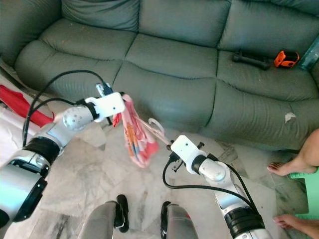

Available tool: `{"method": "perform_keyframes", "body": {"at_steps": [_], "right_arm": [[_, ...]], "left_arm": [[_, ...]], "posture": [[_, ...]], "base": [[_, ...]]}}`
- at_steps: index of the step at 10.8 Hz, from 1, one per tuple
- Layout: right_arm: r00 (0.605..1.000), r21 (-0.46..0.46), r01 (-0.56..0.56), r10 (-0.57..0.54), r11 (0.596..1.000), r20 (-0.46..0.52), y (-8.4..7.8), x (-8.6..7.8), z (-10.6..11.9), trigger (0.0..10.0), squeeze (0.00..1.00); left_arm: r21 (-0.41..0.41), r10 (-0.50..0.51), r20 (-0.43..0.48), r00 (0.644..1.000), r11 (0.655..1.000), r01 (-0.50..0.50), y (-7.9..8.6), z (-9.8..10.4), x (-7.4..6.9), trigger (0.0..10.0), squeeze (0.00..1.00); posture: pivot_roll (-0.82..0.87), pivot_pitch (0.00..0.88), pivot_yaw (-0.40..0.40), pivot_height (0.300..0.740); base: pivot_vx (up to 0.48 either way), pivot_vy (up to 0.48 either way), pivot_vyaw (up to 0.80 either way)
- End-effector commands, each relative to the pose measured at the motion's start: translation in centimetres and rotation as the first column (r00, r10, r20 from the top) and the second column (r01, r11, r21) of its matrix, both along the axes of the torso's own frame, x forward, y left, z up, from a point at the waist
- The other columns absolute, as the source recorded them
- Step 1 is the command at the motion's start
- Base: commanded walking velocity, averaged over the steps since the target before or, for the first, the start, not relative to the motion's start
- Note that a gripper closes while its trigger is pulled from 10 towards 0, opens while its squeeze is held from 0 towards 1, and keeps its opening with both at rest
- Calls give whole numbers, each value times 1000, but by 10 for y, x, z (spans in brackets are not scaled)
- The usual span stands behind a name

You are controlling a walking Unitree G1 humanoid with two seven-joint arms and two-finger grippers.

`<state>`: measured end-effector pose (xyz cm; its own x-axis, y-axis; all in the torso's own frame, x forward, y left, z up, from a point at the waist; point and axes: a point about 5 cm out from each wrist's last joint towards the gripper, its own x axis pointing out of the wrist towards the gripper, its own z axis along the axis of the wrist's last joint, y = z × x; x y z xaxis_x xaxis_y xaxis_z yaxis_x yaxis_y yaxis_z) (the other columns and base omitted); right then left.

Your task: Hang hanger

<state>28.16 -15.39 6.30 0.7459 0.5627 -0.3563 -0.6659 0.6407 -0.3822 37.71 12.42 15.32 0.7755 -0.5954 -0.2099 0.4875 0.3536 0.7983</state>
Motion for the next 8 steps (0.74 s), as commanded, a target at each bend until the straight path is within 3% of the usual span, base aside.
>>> {"method": "perform_keyframes", "body": {"at_steps": [1,3,4,5,7,8], "right_arm": [[1000,-4,-4,4,1000,-15,-2,-3,-5,10000,0],[998,1,59,-59,998,24,-12,2,-1,10000,0],[990,29,134,-135,991,48,-22,8,4,10000,0],[964,113,237,-248,965,93,-38,22,20,10000,0],[941,175,298,-320,938,113,-47,35,34,10000,0],[930,202,322,-349,925,113,-50,39,38,10000,0]], "left_arm": [[-6,-50,-9,999,999,50,-7,-1,-4,10000,0],[-35,-137,-64,989,990,135,-14,-1,-12,10000,0],[-87,-221,-94,971,973,213,-21,4,-20,10000,0],[-209,-353,-94,931,921,328,-38,16,-39,10000,0],[-292,-470,-52,881,851,437,-57,21,-64,10000,0],[-284,-516,-32,856,826,487,-65,19,-74,10000,0]], "posture": [[-91,232,-37,740],[-95,230,-38,740],[-93,231,-38,740],[-88,230,-39,740],[-80,228,-43,740],[-77,225,-44,740]], "base": [[0,0,0],[0,0,0],[0,0,0],[0,0,0],[0,0,0],[0,0,0]]}}
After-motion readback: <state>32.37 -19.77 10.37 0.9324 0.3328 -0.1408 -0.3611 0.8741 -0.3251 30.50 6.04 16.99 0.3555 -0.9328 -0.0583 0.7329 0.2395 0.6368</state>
